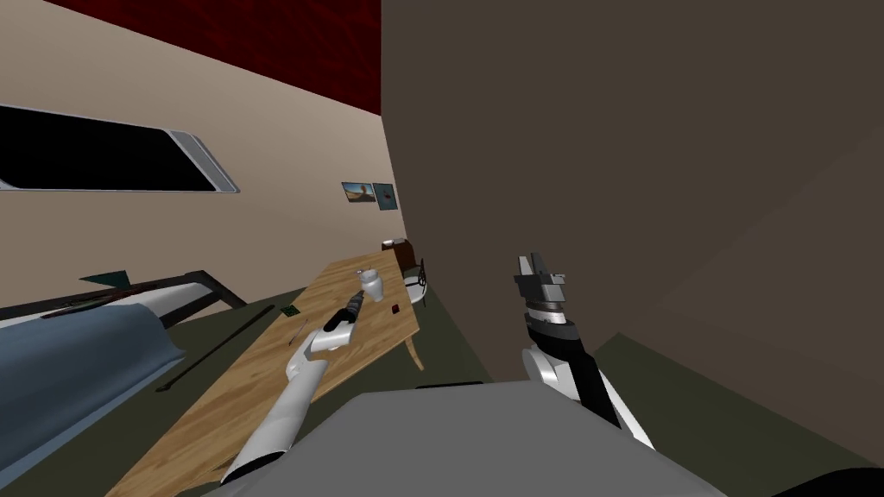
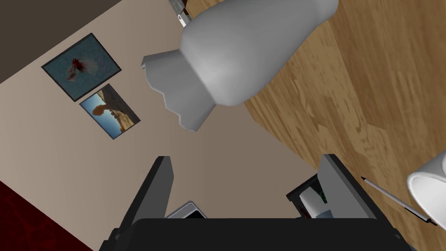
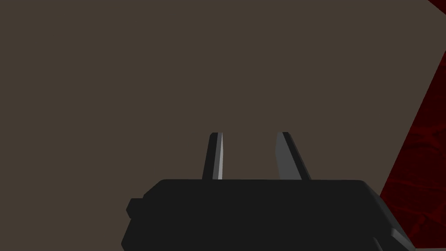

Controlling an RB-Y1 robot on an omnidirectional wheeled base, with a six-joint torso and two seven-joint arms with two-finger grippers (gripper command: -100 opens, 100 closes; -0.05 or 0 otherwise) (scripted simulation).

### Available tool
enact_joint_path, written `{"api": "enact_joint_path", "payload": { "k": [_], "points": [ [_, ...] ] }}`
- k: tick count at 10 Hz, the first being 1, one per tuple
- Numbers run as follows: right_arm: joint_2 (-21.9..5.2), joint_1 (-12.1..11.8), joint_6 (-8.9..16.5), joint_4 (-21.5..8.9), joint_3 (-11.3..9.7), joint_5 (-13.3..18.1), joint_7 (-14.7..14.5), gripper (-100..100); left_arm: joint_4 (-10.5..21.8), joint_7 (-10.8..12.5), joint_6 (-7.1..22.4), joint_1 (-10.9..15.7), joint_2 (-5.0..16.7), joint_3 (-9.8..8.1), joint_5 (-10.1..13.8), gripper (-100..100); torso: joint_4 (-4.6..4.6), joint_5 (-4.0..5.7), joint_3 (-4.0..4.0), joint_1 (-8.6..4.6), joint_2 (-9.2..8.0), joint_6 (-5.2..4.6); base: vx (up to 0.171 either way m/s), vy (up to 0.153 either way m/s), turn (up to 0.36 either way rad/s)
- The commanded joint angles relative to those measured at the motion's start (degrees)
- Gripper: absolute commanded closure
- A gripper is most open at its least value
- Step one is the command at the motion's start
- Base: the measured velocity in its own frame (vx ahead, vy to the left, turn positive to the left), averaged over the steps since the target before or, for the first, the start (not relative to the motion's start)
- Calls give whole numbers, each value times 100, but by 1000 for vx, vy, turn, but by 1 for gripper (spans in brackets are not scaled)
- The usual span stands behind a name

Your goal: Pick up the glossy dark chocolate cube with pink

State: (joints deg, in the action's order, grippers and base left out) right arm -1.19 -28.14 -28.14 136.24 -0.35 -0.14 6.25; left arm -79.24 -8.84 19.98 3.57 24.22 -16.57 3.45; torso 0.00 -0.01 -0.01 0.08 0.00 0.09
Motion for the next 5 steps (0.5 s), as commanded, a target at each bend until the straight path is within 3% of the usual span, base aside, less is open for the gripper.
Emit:
{"api": "enact_joint_path", "payload": {
  "k": [1,2,3,4,5],
  "points": [
    [0,0,0,0,0,0,0,0,286,7,286,218,52,-94,34,-100,0,0,0,0,0,0,8,-3,-146],
    [0,1,0,0,0,0,0,0,396,7,313,218,52,-94,34,-100,0,1,1,-1,2,-5,8,1,-86],
    [0,0,0,0,0,0,0,0,562,16,566,410,89,-171,62,-100,0,0,0,0,1,0,9,-1,-167],
    [0,1,0,0,0,0,0,0,724,16,570,410,89,-171,62,-100,0,0,1,0,3,-5,9,5,-90],
    [0,0,0,0,0,0,0,0,914,28,813,598,121,-243,91,-100,0,-1,1,1,1,0,12,5,-133]
  ]
}}
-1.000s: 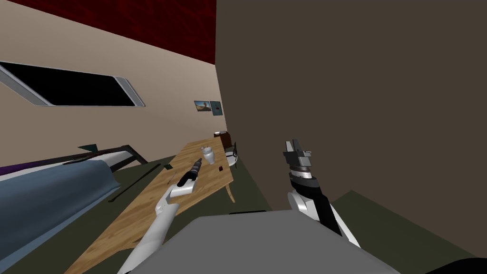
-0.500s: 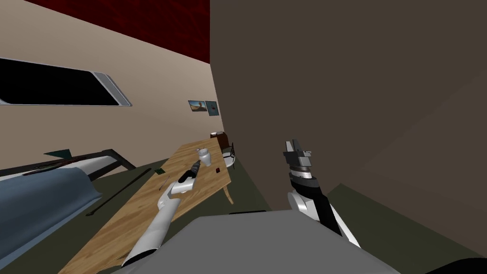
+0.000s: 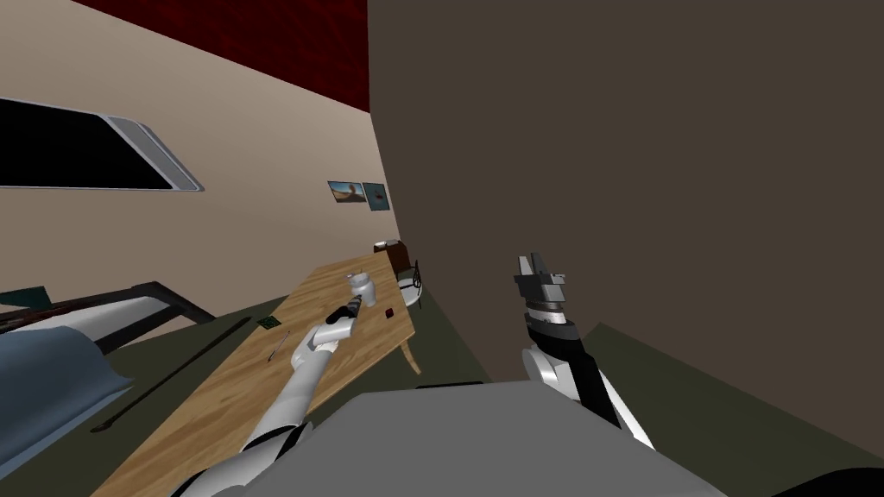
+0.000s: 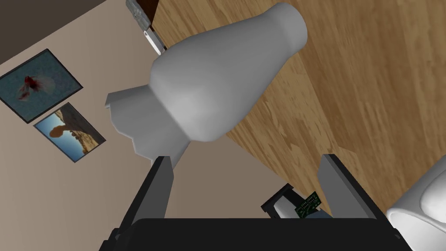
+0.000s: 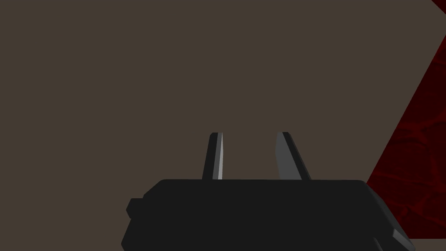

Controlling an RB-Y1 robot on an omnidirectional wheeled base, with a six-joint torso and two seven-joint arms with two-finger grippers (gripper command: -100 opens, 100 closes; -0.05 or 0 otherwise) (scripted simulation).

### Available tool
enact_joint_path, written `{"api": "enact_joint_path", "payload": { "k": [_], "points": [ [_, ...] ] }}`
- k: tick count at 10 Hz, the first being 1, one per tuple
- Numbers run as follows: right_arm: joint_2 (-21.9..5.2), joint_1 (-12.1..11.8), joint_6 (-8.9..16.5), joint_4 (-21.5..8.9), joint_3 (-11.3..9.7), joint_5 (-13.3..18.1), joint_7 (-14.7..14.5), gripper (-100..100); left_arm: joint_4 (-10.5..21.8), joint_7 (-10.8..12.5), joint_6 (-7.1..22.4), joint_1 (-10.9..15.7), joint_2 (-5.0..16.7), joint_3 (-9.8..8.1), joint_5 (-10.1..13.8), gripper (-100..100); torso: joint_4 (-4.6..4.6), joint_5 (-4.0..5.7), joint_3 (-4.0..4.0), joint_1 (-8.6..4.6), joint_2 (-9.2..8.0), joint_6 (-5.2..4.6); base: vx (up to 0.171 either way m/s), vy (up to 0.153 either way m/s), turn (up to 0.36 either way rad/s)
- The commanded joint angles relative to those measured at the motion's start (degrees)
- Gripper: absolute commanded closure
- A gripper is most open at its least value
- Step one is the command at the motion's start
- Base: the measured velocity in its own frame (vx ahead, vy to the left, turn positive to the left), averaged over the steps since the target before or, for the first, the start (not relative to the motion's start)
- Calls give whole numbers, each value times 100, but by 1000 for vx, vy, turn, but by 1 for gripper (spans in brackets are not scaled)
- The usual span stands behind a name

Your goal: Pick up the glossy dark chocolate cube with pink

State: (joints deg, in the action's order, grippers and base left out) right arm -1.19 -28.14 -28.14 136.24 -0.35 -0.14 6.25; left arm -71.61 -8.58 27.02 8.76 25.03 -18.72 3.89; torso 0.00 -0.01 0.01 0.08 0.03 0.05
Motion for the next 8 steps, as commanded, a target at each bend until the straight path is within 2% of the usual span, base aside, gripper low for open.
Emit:
{"api": "enact_joint_path", "payload": {
  "k": [1,2,3,4,5,6,7,8],
  "points": [
    [0,0,0,0,0,0,0,0,283,3,120,79,39,-29,47,-100,0,0,0,0,0,0,14,7,-75],
    [0,-1,0,0,0,0,0,0,283,3,120,79,39,-29,47,-100,1,-1,0,2,-1,5,6,2,11],
    [0,-1,0,0,0,0,0,0,478,18,367,260,68,-96,76,-100,0,-1,-1,1,-3,5,9,1,-152],
    [0,0,0,0,0,0,0,0,600,18,367,260,68,-96,76,-100,0,0,-1,-1,-1,0,10,9,-83],
    [0,-1,0,0,0,0,0,0,837,36,600,434,92,-160,105,-100,0,-1,-1,2,-2,5,13,8,-133],
    [0,0,0,0,0,0,0,0,907,36,607,434,92,-160,105,-100,0,0,0,2,0,1,12,11,-61],
    [0,-1,0,0,0,0,0,0,1113,55,838,602,111,-219,133,-100,0,-1,0,2,-1,5,16,13,-108],
    [0,0,0,0,0,0,0,0,1204,55,838,602,111,-219,133,-100,1,-1,1,3,1,2,14,14,-61]
  ]
}}
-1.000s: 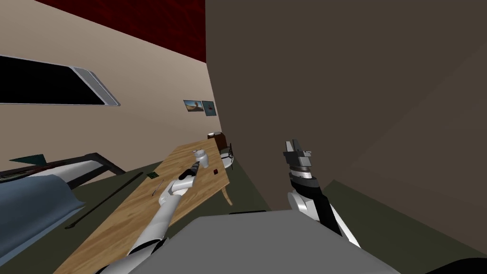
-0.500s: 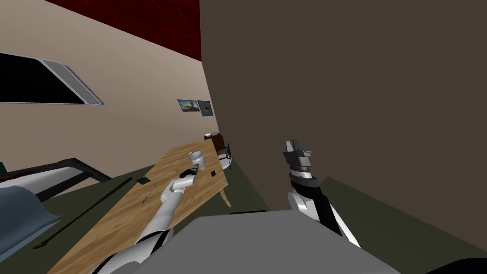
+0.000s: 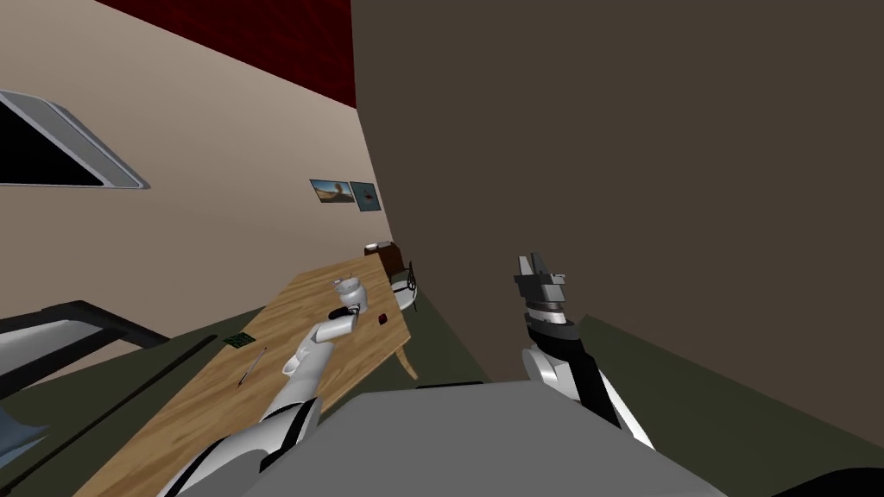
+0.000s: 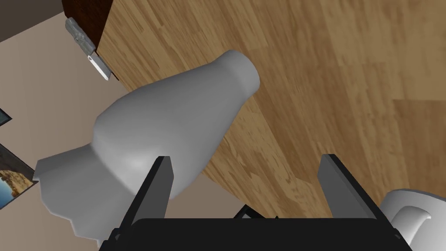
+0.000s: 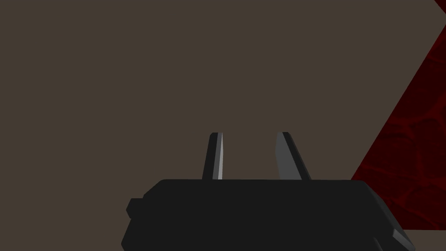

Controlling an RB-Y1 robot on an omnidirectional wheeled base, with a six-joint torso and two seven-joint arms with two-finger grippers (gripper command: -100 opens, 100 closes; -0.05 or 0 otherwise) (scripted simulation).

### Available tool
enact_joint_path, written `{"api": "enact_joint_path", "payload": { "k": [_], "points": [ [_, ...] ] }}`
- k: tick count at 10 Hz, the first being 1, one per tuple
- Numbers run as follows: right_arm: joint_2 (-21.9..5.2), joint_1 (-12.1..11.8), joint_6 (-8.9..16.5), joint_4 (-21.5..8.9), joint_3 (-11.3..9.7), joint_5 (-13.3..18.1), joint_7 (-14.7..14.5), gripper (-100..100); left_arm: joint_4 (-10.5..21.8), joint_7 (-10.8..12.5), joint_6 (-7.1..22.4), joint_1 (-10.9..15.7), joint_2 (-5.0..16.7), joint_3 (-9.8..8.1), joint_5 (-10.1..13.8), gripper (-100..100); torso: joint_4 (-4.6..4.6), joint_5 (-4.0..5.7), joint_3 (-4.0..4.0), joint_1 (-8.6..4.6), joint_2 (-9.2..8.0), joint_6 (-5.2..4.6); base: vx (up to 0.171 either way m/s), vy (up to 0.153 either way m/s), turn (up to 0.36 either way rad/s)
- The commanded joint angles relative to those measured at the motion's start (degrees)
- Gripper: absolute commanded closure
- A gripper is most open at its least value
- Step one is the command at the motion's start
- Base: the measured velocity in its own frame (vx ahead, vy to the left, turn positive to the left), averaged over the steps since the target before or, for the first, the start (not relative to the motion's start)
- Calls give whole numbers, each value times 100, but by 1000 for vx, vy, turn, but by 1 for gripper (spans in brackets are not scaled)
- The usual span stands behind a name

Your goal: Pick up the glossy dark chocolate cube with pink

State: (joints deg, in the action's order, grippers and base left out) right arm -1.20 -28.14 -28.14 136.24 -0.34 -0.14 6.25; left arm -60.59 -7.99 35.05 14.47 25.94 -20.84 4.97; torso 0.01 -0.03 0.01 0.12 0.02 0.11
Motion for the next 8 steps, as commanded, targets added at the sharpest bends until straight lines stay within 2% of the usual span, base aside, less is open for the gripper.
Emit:
{"api": "enact_joint_path", "payload": {
  "k": [1,2,4,5,6,7,8],
  "points": [
    [0,0,0,0,0,0,0,0,286,16,256,190,36,-62,53,-100,0,0,0,0,0,0,15,13,-108],
    [0,0,0,0,0,0,0,0,386,16,256,190,36,-62,53,-100,0,1,0,0,1,-3,13,14,-69],
    [0,0,0,0,0,0,0,0,805,60,622,482,50,-157,107,-100,0,0,0,0,1,-3,16,18,-130],
    [0,0,0,0,0,0,0,0,913,60,664,482,50,-157,107,-100,0,0,1,1,3,-4,17,20,-55],
    [0,0,0,0,0,0,0,0,1153,83,849,612,50,-197,133,-100,0,0,1,2,2,1,22,17,-66],
    [0,0,0,0,0,0,0,0,1153,83,849,612,50,-197,133,-100,0,0,1,1,3,-1,17,16,-48],
    [0,0,0,0,0,0,0,0,1367,104,1019,728,46,-232,158,-100,0,0,1,0,2,0,22,14,-77]
  ]
}}
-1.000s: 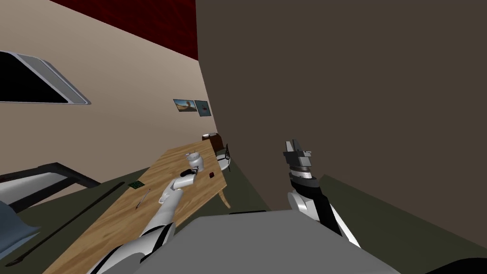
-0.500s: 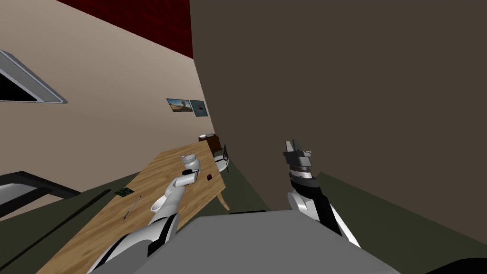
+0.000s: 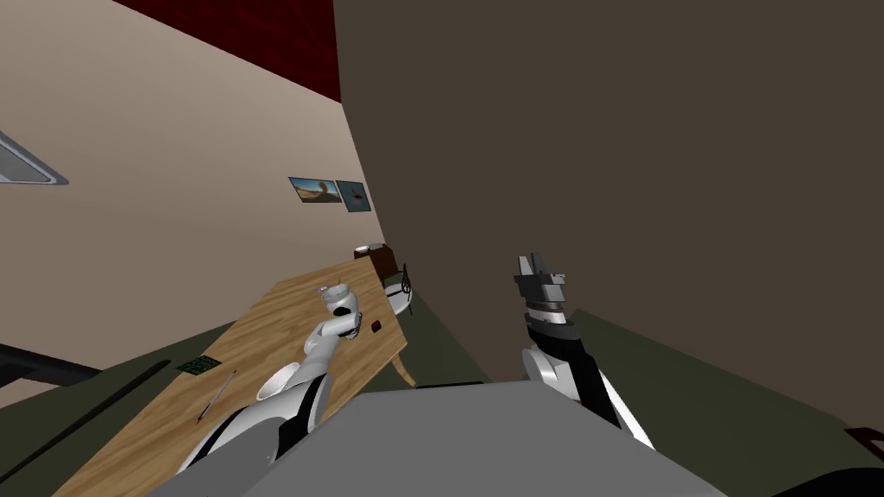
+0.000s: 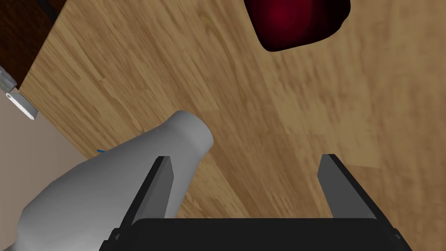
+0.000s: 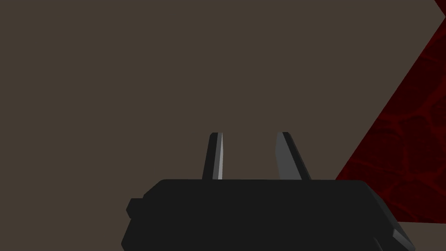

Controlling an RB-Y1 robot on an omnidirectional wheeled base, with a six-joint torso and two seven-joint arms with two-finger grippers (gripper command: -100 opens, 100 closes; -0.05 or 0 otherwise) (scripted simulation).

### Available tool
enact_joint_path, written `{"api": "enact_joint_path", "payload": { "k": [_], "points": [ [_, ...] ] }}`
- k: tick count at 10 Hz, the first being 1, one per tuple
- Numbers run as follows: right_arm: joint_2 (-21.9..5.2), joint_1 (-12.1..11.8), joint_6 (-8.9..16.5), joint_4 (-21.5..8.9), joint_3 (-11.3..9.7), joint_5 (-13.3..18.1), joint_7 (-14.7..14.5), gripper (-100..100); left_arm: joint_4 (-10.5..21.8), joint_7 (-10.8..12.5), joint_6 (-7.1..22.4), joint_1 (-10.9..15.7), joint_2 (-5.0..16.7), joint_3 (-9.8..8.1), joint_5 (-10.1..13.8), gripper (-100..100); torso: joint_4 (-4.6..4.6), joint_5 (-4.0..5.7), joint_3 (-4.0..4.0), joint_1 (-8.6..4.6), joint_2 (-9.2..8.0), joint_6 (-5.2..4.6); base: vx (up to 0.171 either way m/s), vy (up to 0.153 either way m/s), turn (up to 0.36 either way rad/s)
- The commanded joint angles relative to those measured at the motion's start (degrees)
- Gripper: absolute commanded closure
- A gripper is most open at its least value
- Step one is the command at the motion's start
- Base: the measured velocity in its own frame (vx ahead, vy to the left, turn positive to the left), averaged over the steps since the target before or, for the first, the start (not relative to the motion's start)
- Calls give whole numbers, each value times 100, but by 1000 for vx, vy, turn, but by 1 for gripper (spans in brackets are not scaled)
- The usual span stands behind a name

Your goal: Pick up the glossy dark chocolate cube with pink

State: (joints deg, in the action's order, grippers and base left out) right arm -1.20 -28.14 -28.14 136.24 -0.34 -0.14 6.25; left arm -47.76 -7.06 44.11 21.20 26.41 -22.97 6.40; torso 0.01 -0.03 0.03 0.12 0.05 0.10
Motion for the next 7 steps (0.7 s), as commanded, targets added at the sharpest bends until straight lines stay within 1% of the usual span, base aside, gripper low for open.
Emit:
{"api": "enact_joint_path", "payload": {
  "k": [1,2,5,7],
  "points": [
    [0,0,0,0,0,0,0,0,286,32,268,157,-10,-47,38,-100,0,0,0,0,0,0,32,18,-135],
    [0,0,0,0,0,0,0,0,297,32,268,157,-10,-47,38,-100,0,0,2,0,4,-2,24,16,-48],
    [0,0,0,0,0,0,0,0,773,80,627,369,-68,-99,102,-100,1,1,3,-3,5,-1,35,8,-87],
    [0,0,0,0,0,0,0,0,956,97,761,430,-133,-109,132,-100,2,1,5,-5,9,1,48,1,-69]
  ]
}}
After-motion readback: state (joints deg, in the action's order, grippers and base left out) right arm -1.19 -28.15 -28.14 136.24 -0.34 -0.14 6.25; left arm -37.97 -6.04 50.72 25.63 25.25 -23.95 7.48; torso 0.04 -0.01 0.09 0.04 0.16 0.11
